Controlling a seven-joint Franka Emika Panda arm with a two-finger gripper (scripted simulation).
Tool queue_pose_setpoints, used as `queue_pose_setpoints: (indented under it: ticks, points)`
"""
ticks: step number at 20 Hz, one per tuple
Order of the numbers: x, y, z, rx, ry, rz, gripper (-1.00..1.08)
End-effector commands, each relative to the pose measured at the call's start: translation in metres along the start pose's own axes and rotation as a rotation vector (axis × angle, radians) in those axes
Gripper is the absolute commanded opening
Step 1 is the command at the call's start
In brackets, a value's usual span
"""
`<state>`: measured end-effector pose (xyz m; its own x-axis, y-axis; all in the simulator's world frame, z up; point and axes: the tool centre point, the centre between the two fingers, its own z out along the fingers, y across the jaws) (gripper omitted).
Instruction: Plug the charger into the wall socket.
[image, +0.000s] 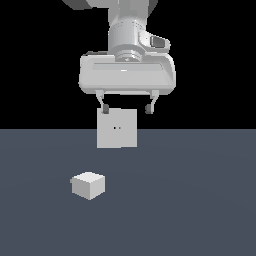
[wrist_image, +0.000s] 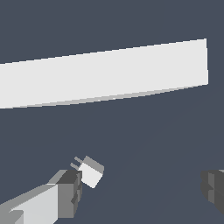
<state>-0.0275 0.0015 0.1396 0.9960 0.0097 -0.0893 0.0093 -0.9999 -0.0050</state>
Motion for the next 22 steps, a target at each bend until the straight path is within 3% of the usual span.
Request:
queue_pose_setpoints:
  ticks: [1,11,22]
  points:
    - [0.0,0.0,0.0,0.0,0.0,0.0,1.0]
    - [-0.003,-0.008,0.007,-0.001,0.013,-0.086,1.0]
    - [-0.018,-0.031,0.029,-0.005,0.056,-0.368,1.0]
